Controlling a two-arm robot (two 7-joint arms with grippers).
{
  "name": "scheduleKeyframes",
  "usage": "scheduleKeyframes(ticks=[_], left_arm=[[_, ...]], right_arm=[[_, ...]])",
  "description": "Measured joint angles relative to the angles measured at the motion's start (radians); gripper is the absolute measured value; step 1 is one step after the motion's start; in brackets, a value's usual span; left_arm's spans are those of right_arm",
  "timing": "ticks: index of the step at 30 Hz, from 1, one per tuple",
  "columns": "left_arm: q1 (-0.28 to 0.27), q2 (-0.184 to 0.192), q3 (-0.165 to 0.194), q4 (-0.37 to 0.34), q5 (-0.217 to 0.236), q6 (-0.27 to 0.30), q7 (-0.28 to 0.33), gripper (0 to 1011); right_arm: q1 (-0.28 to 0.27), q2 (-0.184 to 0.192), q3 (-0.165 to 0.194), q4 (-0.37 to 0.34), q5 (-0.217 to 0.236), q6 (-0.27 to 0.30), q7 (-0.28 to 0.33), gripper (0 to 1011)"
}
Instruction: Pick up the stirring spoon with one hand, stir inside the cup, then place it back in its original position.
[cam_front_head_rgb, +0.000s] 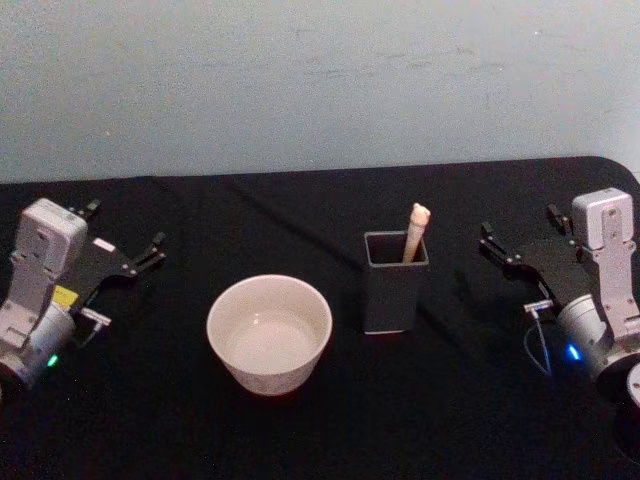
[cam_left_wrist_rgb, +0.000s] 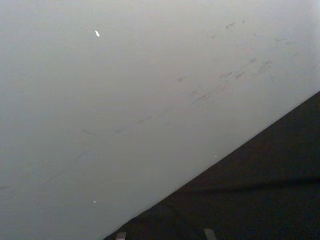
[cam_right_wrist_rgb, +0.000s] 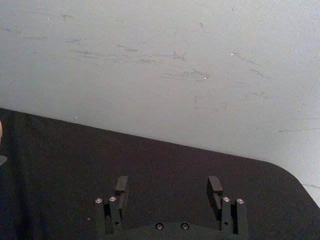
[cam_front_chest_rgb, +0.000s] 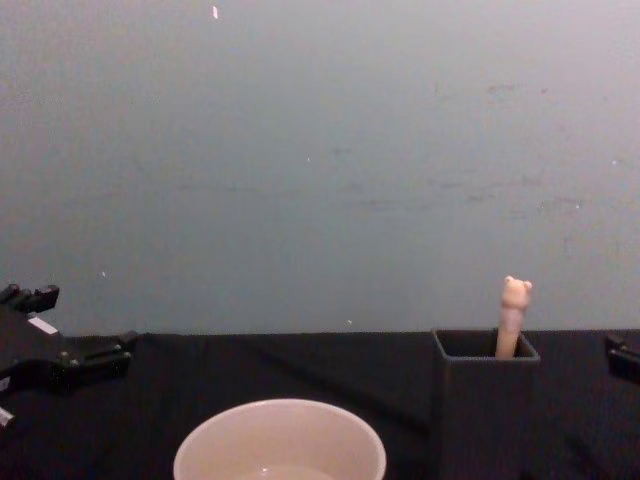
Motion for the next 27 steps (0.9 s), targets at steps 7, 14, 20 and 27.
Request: scheduleKeyframes(ticks=[7, 14, 20, 27], left_arm=[[0.0, 0.0, 0.0, 0.0, 0.0, 0.0, 0.0, 1001], [0.0, 0.0, 0.0, 0.0, 0.0, 0.0, 0.0, 1001], [0.0, 0.0, 0.0, 0.0, 0.0, 0.0, 0.0, 1001], [0.0, 0.0, 0.0, 0.0, 0.0, 0.0, 0.0, 1002]], right_arm=[[0.0, 0.0, 0.0, 0.0, 0.0, -0.001, -0.001, 1002], [0.0, 0.0, 0.0, 0.0, -0.001, -0.001, -0.001, 1002], [0.0, 0.0, 0.0, 0.0, -0.001, -0.001, -0.001, 1002], [0.0, 0.0, 0.0, 0.0, -0.001, -0.001, 0.0, 1002]])
